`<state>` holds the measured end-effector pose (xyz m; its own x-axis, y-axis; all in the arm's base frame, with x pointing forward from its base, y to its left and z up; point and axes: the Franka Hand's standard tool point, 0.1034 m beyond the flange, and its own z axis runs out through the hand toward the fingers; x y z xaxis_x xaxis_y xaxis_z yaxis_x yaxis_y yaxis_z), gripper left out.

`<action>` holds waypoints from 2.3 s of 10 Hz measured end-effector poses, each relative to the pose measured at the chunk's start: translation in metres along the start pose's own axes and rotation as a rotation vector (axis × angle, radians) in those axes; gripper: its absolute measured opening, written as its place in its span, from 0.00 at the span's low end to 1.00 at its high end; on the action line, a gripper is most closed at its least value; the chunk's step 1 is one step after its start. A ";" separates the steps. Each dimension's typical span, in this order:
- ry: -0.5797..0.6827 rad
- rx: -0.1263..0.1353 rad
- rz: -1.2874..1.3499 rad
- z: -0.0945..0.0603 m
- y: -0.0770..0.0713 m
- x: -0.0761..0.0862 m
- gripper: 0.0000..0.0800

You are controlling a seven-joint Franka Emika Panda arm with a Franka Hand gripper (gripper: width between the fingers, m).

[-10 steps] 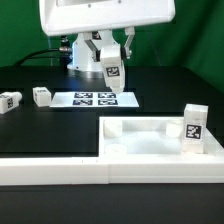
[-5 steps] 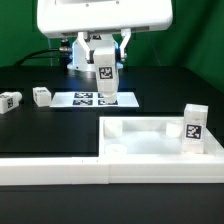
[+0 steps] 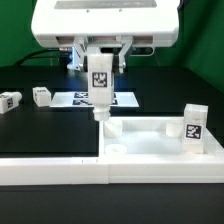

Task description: Assemble square table

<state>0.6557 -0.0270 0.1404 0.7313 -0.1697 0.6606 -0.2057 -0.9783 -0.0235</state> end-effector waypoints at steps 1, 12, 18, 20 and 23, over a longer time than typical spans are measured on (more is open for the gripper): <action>-0.003 0.000 0.000 0.000 0.000 0.000 0.36; -0.100 0.042 -0.061 0.024 -0.035 -0.040 0.36; -0.063 0.022 -0.061 0.026 -0.023 -0.037 0.36; -0.059 0.020 -0.059 0.028 -0.021 -0.035 0.36; -0.056 0.019 -0.058 0.031 -0.021 -0.033 0.36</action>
Offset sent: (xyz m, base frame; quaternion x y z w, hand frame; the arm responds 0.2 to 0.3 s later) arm -0.0047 0.0287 -0.0186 0.0845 -0.1115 -0.0233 0.9899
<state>0.6564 -0.0048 0.0958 0.7767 -0.1186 0.6185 -0.1503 -0.9886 -0.0008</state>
